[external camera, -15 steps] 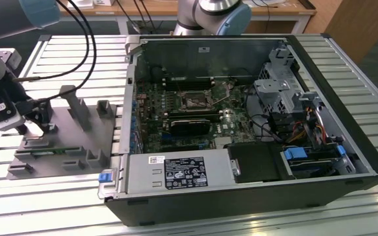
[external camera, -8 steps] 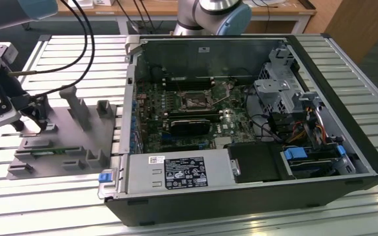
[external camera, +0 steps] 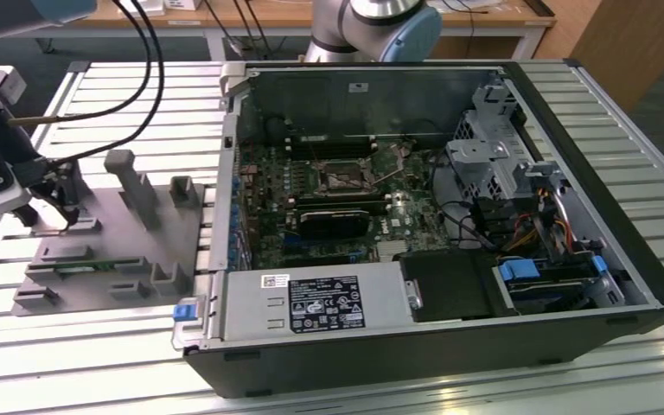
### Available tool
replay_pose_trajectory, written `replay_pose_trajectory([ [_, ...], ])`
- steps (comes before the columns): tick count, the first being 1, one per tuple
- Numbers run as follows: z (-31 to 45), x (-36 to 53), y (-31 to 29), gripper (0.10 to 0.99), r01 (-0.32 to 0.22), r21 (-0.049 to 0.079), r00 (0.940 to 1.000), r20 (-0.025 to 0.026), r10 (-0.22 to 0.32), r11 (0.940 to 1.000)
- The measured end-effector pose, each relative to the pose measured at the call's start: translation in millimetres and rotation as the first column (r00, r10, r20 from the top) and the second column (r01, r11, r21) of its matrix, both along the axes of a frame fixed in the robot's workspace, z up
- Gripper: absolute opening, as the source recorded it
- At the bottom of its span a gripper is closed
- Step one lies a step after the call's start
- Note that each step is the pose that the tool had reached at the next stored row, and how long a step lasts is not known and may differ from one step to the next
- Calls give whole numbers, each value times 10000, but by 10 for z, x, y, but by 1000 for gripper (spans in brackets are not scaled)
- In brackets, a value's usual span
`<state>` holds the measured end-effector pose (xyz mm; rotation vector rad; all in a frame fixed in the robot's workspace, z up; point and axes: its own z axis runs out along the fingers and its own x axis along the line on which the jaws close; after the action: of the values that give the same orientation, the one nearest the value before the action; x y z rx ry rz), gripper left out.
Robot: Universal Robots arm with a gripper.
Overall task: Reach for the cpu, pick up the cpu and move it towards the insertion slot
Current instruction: 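Pick up the cpu and move it towards the insertion slot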
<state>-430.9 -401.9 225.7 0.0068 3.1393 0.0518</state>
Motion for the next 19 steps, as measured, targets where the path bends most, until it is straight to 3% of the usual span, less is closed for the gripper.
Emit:
replay_pose_trajectory([
  [6, 104, 0, 0, 541, 0, 1, 10000, 2, 0, 10000],
  [19, 439, 0, 0, 541, 0, 0, 10000, 0, 0, 10000],
])
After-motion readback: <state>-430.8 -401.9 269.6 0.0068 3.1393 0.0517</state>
